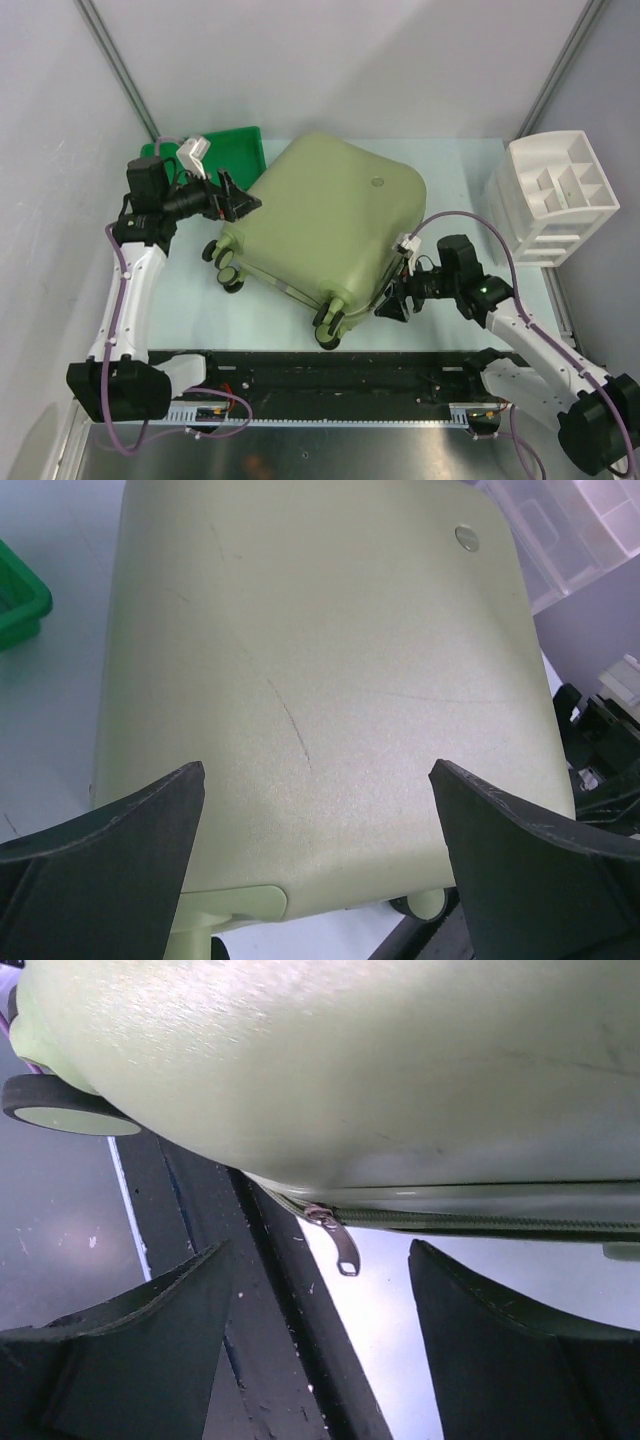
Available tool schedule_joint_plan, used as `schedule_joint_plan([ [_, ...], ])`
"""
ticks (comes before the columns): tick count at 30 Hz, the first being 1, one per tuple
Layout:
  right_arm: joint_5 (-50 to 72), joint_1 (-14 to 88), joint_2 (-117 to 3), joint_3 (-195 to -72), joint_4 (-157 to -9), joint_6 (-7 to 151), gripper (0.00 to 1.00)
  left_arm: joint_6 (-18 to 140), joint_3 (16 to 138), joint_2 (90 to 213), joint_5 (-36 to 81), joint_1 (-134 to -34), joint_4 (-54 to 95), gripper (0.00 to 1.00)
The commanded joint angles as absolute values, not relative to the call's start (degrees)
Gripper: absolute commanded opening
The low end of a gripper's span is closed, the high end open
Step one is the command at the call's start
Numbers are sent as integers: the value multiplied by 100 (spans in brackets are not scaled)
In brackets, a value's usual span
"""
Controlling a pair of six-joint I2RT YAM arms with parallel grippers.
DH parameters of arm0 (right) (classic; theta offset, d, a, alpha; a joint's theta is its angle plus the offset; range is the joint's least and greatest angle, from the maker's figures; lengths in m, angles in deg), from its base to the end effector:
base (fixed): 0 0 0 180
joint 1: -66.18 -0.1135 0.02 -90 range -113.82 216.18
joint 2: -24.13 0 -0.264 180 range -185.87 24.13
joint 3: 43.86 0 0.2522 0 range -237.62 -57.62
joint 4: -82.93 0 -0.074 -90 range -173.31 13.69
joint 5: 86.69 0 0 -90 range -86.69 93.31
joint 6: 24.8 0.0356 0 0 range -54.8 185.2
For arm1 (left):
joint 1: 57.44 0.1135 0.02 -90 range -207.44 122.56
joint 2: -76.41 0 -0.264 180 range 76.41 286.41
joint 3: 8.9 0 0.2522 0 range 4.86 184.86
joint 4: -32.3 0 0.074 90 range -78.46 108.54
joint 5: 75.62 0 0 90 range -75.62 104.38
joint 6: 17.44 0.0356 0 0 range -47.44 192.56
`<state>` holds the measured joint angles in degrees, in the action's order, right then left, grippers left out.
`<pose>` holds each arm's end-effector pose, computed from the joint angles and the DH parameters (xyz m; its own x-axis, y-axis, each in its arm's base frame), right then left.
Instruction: Open, take out, and arrange the luggage
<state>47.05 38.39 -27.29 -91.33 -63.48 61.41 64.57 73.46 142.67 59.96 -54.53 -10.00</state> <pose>0.1531 0.1085 0.2417 -0.4835 -0.3088 -0.8190 -0.8557 0.3639 0.3679 0.2458 -0.0130 0.3814 -0.5207 -0.1239 -0.8447 0.5373 0.7213 -0.4370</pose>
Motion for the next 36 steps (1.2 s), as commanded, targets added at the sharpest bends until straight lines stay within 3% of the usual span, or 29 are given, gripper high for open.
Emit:
schedule_joint_plan([
  [1,5436,4226,-2720,-9102,-6362,6353,76,6702,7289,13943,6272,-5472,-1012,99],
  [8,5780,4157,-3343,-9102,-6424,6494,86,6737,7323,13995,6298,-5454,-1020,99],
  [15,5745,4131,-3450,-8742,-6942,6651,85,6685,7377,14083,6333,-5472,-1020,99],
  [23,5745,3718,-3783,-8364,-8304,7170,77,6676,7315,14127,6333,-5454,-1020,98],
  [29,5876,3709,-3731,-8240,-8709,7197,59,6702,7210,14048,6263,-5446,-1020,97],
  [30,5885,3717,-3705,-8232,-8692,7197,52,6702,7192,14048,6246,-5446,-1012,96],
  [35,5745,3717,-3424,-8232,-8455,7205,32,6702,7139,14004,6114,-5428,-1020,95],
  [36,5684,3691,-3423,-8232,-8437,7258,24,6702,7130,14013,6088,-5419,-1020,95],
])
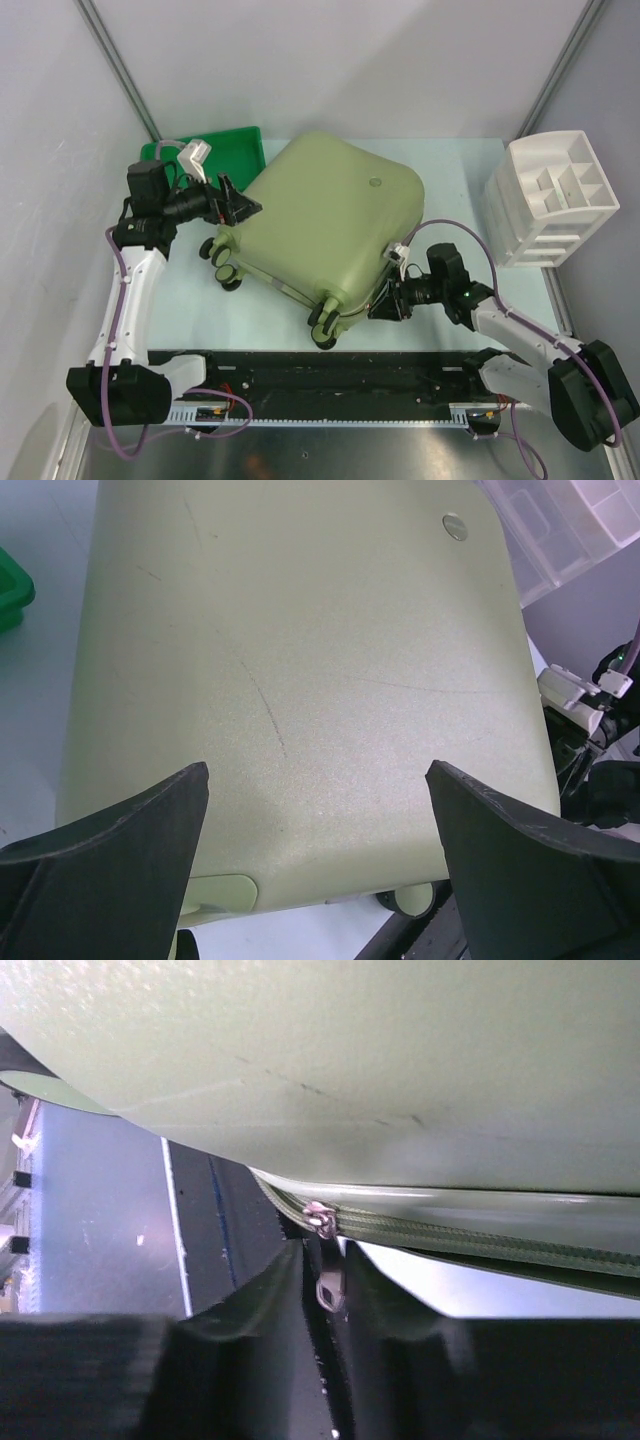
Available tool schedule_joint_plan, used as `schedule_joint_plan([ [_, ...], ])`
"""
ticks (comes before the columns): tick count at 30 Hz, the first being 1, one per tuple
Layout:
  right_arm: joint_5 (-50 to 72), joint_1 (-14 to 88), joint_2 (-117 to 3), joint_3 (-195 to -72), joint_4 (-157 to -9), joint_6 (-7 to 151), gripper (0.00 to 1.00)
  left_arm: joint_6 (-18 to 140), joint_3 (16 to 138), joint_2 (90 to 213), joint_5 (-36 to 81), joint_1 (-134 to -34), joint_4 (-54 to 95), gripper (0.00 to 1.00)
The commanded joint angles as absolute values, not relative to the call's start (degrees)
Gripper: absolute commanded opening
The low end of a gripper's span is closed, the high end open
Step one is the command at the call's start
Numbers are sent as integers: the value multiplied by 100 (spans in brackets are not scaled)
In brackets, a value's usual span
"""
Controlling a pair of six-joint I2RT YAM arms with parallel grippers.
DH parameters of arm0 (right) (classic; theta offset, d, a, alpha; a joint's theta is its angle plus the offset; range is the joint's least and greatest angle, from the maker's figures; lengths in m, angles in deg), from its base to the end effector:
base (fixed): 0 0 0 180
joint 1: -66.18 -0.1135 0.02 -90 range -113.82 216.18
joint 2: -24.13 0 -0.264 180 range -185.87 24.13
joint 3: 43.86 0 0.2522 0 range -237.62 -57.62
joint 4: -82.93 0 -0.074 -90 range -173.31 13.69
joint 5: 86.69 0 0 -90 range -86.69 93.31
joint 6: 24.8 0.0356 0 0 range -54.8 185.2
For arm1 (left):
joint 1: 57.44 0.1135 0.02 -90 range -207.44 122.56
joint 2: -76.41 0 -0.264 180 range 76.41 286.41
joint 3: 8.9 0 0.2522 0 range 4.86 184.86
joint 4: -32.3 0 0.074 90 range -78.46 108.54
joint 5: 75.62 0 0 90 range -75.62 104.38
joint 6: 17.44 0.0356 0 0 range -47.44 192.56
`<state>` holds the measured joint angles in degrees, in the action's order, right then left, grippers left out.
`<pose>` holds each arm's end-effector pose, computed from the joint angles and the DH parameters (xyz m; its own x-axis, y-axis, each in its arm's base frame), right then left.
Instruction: Open, take out, and arrange the luggage
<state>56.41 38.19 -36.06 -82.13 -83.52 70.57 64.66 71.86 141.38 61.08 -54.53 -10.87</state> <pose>0.1636 0.1192 0.1931 -0.5903 -0.2501 -0.7674 -0.8052 0.2490 0.5382 0.2394 -0.0138 0.3761 -0.5389 -0.1218 -0.8335 0.5417 0.7077 -0.4536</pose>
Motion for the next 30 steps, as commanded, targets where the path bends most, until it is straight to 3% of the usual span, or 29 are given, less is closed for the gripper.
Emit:
schedule_joint_plan([
  [1,5605,3682,-3406,-8232,-8428,7293,20,6694,7130,13987,6070,-5376,-1020,95],
  [2,5569,3674,-3397,-8232,-8419,7328,15,6702,7122,13995,6070,-5340,-1029,95],
  [3,5517,3656,-3371,-8240,-8393,7372,3,6720,7122,13987,6070,-5297,-1090,96],
  [4,5377,3612,-3336,-8266,-8367,7381,0,6763,7130,13995,6078,-5148,-1178,96],
  [14,3768,3384,-2386,-8267,-7892,7417,0,9477,7623,14066,4937,-4901,-3182,100],
  [25,2642,2611,-2333,-7951,-8761,7417,0,10068,7034,13881,4409,-4901,-3464,100],
  [27,2546,2479,-2464,-7924,-8884,7408,16,10104,7016,13899,4409,-4901,-3499,100],
  [30,2406,2355,-2605,-7871,-9121,7434,24,10148,6999,13925,4417,-4901,-3543,100],
])
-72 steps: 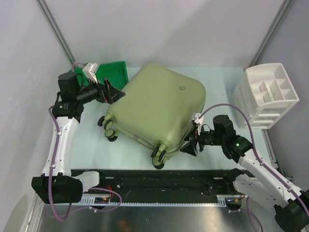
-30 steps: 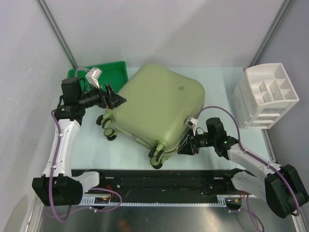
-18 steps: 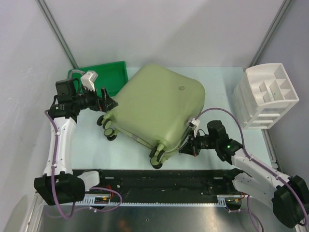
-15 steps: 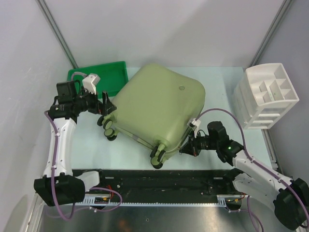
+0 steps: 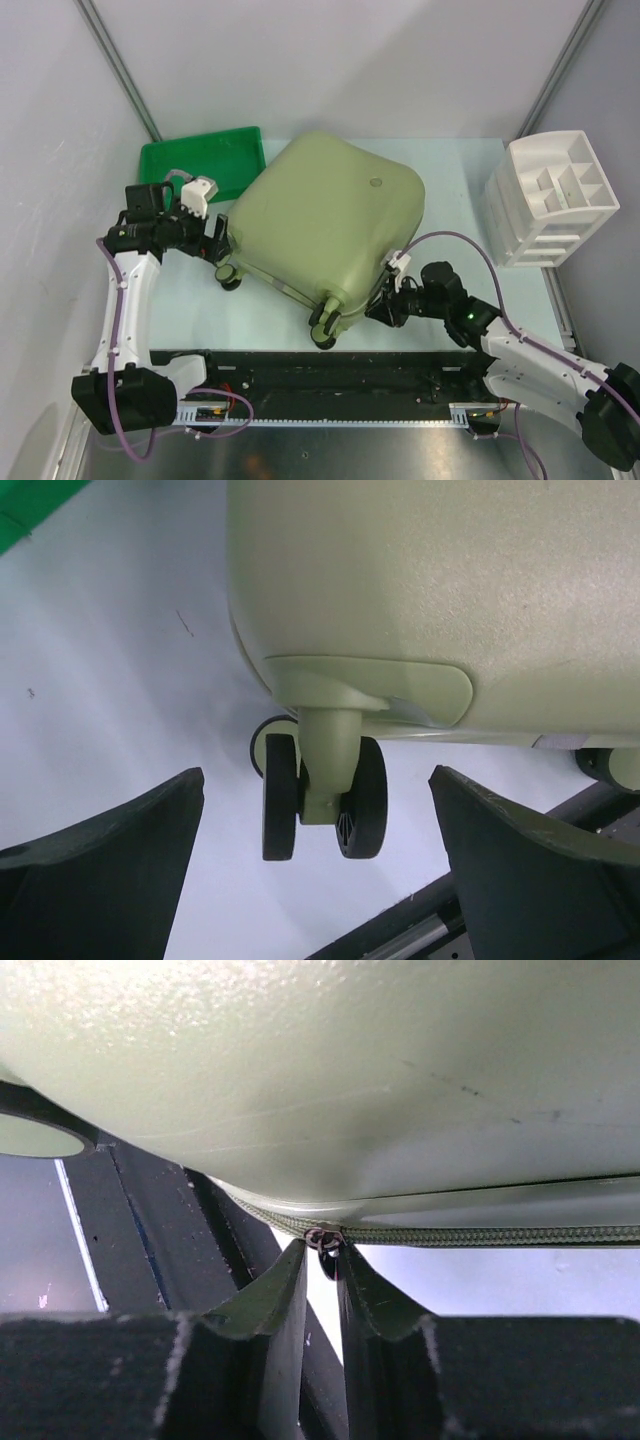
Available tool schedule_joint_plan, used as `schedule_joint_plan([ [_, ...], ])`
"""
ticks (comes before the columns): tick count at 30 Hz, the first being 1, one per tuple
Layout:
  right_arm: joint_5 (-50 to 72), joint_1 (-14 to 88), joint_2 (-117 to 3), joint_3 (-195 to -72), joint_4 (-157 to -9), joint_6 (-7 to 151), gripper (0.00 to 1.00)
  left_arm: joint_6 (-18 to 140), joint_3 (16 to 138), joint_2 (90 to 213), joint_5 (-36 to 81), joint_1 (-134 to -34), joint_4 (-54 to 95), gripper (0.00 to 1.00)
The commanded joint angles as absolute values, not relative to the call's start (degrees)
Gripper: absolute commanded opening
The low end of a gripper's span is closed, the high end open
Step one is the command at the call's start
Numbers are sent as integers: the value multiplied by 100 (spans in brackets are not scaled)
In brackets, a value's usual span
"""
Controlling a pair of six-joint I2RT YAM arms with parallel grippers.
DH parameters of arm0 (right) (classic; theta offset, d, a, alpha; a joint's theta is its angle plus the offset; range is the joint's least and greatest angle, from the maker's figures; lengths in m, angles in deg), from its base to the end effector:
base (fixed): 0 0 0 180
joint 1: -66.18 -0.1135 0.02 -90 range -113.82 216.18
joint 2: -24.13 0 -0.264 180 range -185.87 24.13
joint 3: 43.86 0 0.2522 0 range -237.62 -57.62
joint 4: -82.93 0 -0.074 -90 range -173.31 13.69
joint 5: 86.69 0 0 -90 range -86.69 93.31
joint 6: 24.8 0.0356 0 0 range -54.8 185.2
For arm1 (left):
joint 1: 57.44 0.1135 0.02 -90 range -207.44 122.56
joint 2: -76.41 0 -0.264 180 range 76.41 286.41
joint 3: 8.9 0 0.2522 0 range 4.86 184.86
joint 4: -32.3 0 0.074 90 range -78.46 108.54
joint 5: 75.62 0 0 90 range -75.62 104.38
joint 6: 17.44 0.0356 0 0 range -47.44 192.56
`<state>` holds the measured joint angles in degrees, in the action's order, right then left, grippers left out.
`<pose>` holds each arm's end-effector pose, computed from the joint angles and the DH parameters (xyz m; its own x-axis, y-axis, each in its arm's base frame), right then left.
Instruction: Open, take out, and arrange the luggage
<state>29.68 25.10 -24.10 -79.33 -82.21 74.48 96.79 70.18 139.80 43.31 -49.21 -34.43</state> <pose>0.1283 0.1328 0.2056 -0.4877 -0.2334 -0.8412 -0.8174 0.4604 0.3461 0.2110 0.0131 0.3360 -0.6297 0.2719 -0.7278 0.4761 0.8753 -0.0850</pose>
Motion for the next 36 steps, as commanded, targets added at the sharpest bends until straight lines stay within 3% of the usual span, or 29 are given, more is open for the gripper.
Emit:
schedule_joint_plan([
  [1,2370,2338,-2632,-7863,-9174,7443,24,10139,6990,13934,4435,-4901,-3543,100],
  [4,2344,2329,-2702,-7836,-9298,7417,23,10130,6937,13907,4470,-4901,-3543,100],
  [7,2238,2337,-2642,-7836,-9210,7417,14,10156,6893,13907,4400,-4892,-3543,100],
  [9,2238,2329,-2589,-7836,-9105,7408,1,10191,6858,13899,4374,-4901,-3560,100],
  [18,1535,2329,-2096,-7976,-8728,7320,0,10806,6840,14145,4207,-4970,-3613,98],
  [21,1184,2329,-2044,-8126,-8551,7189,0,10991,6893,14329,4084,-5164,-3613,88],
  [24,859,2329,-2008,-8223,-8428,6961,0,11000,6972,14584,4031,-5331,-3604,70],
  [25,788,2337,-2017,-8240,-8402,6959,0,10991,6998,14645,3987,-5357,-3604,57],
  [26,675,2355,-2008,-8293,-8410,6890,0,10991,7025,14776,3891,-5392,-3596,50],
  [27,613,2346,-2026,-8310,-8410,6828,0,10991,7042,14830,3820,-5384,-3578,31],
  [29,332,2337,-2087,-8433,-8367,6617,0,11035,7069,14927,3610,-5340,-3561,6],
  [30,78,2355,-2122,-8469,-8366,6538,0,11148,7078,15005,3531,-5270,-3552,1],
  [36,4,2995,-2061,-8399,-8006,5660,0,11562,7341,15225,3459,-4883,-3473,0],
])
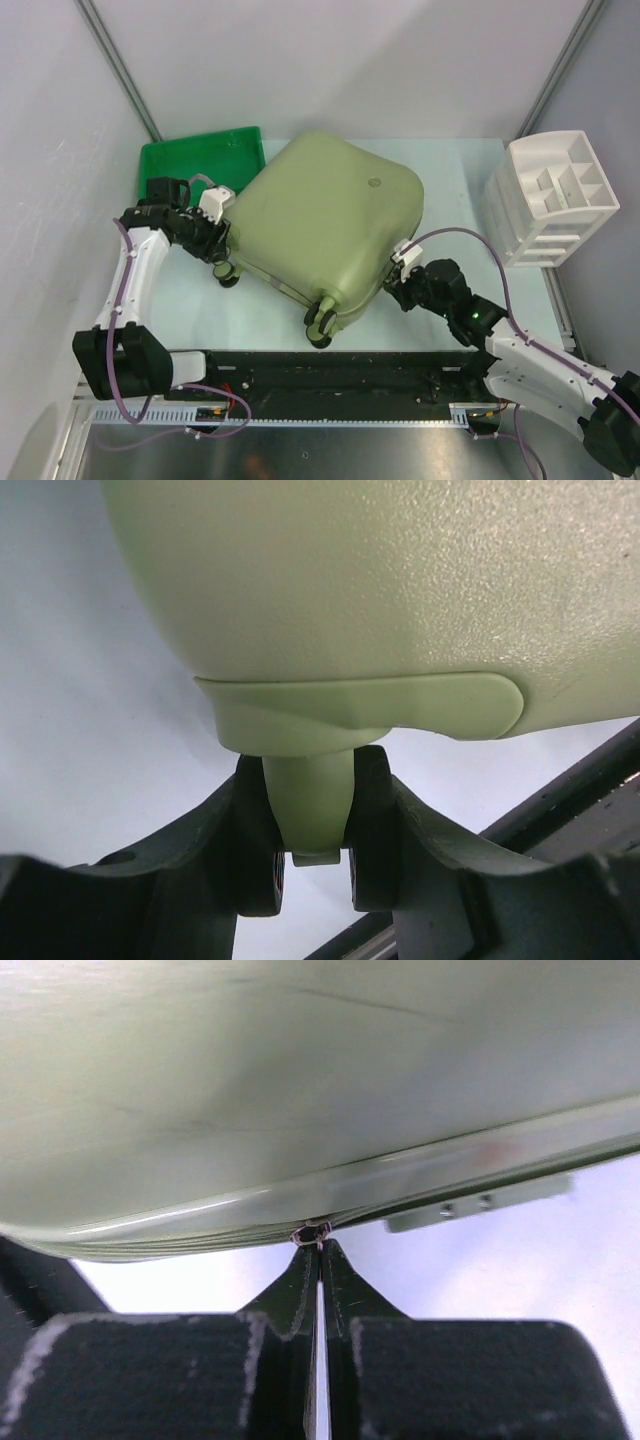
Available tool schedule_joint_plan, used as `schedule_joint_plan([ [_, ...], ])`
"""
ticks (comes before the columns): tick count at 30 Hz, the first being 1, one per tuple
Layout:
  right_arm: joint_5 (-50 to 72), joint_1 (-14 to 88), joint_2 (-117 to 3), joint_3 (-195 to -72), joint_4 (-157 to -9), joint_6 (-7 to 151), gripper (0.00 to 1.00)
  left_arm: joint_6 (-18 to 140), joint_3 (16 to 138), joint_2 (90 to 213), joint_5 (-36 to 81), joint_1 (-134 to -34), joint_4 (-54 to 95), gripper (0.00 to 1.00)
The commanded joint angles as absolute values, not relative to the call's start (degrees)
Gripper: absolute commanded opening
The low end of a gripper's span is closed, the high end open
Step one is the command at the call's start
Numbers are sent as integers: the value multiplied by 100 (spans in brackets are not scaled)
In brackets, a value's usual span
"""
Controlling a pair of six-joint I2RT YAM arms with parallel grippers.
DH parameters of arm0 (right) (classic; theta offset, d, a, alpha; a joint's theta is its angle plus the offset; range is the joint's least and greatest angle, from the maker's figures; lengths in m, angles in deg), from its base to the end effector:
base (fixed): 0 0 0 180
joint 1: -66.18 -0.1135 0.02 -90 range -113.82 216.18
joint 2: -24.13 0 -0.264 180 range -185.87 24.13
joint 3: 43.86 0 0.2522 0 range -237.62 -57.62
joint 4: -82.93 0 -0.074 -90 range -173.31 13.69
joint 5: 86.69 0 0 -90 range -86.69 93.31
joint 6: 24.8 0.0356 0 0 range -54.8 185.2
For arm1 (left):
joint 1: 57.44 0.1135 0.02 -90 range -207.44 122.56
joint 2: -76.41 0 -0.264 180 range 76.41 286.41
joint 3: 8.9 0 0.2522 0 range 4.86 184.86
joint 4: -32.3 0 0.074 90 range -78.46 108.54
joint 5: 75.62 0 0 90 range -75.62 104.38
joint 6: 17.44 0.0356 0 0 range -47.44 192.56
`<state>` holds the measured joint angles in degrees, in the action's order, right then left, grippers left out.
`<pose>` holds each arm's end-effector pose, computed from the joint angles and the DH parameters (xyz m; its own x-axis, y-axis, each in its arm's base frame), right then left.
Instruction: Open, take out, and arrange the luggage
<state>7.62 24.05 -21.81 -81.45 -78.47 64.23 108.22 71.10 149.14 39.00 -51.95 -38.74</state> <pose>0.1343 0.1251 0.2170 -0.3239 -0.3157 -0.8919 -0.7242 0.6893 0.0190 0.2391 0.0081 0.3021 -0.6693 0.4681 -0.5770 0.5988 0.7996 -0.0460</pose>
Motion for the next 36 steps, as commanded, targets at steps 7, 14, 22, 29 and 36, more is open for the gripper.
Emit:
schedule_joint_plan([
  [7,1787,4700,-2429,-8223,-9077,4860,0,11975,7754,15665,3407,-4857,-3394,0],
  [14,3052,5781,-3457,-8424,-10184,4288,0,12160,8176,16131,3407,-4839,-3297,0],
  [22,4206,6846,-4889,-9004,-11354,3919,0,12468,8501,16701,3336,-4839,-3156,0],
  [29,4716,7101,-6313,-9909,-12162,3594,0,12679,9080,17316,3494,-4839,-3103,0],
  [36,5427,7101,-7596,-10674,-12935,3593,0,12995,9415,17704,3766,-4839,-3068,0],
])
